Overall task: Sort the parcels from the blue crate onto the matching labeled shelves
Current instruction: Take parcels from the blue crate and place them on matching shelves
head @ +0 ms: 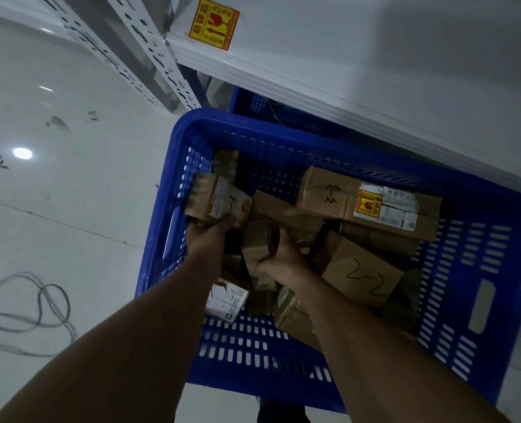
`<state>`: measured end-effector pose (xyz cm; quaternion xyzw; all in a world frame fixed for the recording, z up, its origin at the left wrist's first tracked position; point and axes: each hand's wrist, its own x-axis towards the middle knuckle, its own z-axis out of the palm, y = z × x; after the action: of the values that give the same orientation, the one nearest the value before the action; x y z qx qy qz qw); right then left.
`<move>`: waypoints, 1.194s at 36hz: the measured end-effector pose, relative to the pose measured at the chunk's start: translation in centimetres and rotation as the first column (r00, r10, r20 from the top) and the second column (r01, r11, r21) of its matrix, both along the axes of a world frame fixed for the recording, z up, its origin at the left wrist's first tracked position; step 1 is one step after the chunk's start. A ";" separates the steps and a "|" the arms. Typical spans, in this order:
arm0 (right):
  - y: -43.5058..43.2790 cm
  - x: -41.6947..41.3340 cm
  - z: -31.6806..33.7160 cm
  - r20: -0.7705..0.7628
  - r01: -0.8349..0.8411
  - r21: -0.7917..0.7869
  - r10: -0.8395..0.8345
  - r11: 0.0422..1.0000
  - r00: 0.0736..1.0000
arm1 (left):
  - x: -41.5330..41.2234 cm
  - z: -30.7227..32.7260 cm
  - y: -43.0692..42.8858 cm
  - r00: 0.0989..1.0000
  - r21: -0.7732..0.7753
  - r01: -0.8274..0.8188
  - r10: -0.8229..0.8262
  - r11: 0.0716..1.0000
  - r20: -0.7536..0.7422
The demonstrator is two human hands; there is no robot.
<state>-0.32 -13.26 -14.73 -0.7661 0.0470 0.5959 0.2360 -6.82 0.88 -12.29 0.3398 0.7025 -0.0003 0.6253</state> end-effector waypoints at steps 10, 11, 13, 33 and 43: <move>0.6 0.5 0.7 -0.042 -0.089 0.012 0.089 0.996 0.995 | -0.5 1.3 0.8 0.988 0.065 0.148 -0.150 0.987 0.028; 0.5 0.7 0.9 -0.051 -0.096 0.020 0.097 0.995 0.994 | -0.6 1.3 0.9 0.984 0.067 0.170 -0.172 0.983 0.035; 0.1 1.1 1.4 -0.057 -0.087 0.045 0.090 0.995 0.994 | -0.7 1.5 1.0 0.974 0.071 0.218 -0.221 0.973 0.042; -3.7 8.6 17.1 0.172 0.471 0.234 -0.513 0.850 0.841 | 3.7 14.2 0.4 0.827 0.003 0.505 -0.484 0.863 0.287; -10.7 12.6 30.8 0.252 0.448 0.248 -0.503 0.859 0.827 | 8.9 26.9 -4.7 0.645 0.014 0.677 -0.601 0.736 0.473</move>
<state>12.27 -23.99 16.11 -0.7889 0.1462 0.3930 0.4492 2.08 -3.78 14.63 0.5040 0.3707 -0.2012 0.7537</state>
